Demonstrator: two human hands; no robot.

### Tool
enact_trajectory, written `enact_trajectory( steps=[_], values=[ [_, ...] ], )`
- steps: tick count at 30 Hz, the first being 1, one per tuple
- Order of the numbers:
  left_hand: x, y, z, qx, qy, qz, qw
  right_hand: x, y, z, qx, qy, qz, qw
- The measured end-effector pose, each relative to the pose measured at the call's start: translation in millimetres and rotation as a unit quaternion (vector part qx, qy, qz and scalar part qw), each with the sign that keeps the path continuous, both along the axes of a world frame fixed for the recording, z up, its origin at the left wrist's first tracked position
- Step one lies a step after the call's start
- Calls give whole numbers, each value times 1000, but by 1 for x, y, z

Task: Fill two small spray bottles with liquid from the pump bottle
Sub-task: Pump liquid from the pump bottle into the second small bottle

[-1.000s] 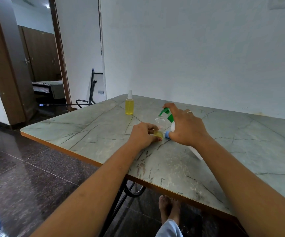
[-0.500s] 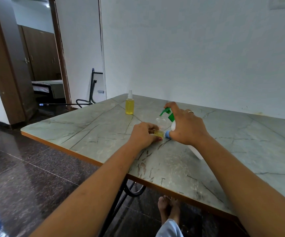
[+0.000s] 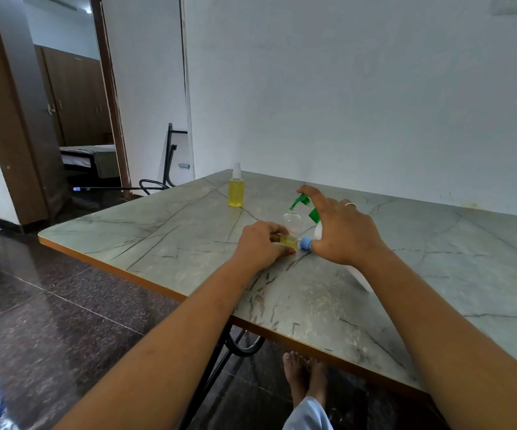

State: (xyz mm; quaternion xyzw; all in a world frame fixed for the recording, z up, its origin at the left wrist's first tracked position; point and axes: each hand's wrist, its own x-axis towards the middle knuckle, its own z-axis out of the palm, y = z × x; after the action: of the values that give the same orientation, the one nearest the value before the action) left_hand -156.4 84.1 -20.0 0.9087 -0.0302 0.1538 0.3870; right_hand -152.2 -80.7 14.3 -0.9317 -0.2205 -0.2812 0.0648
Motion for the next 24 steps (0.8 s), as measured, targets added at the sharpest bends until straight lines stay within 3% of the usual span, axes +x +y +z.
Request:
enact_trajectory(
  steps=[24],
  values=[
    [1,-1,-2,3,-5,5,1000,-6,4,4,-13,-6,-20,1000]
  ],
)
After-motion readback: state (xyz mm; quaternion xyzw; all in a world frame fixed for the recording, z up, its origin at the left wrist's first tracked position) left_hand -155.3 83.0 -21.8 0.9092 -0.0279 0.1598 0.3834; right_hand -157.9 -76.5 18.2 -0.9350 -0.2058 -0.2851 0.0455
